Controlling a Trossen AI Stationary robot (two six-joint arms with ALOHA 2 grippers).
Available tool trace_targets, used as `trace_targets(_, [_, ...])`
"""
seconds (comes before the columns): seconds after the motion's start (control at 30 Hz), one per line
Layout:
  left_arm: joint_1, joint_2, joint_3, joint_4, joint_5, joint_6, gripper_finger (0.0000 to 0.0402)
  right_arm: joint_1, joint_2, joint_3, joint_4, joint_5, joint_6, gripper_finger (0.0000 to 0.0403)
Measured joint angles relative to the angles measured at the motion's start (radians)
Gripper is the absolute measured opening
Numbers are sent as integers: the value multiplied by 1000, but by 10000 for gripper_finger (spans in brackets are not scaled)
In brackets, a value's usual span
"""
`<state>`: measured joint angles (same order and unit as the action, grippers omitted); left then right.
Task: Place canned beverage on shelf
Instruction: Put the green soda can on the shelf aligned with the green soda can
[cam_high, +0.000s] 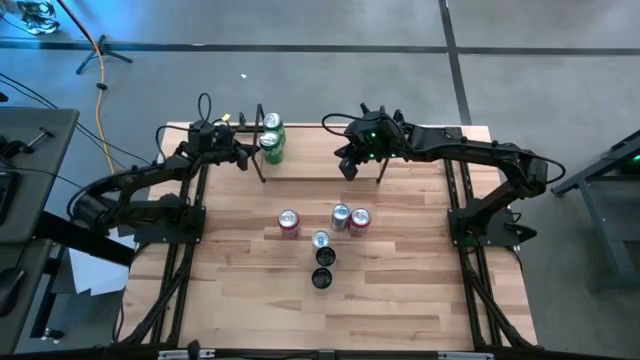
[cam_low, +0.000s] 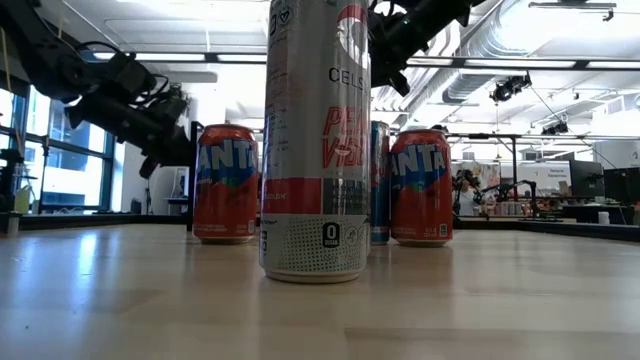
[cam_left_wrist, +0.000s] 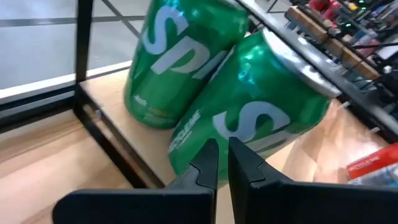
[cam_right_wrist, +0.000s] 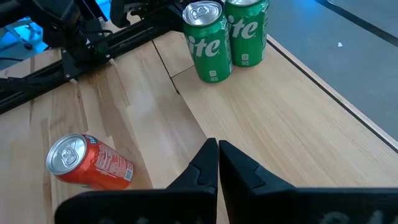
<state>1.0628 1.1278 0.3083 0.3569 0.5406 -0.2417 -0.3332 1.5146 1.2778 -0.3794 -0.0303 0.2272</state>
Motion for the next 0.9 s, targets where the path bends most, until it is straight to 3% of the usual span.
trace_targets(0.47, [-28, 50, 0, 58, 1, -18, 0, 0, 0, 0, 3, 0, 0, 0])
trace_targets(0.67, [30, -21, 0, 31, -1, -17, 0, 6, 2, 0, 39, -5, 8, 0])
trace_targets(0.9, [85, -161, 0, -70, 7, -22, 0, 54, 81, 2, 199, -7, 44, 0])
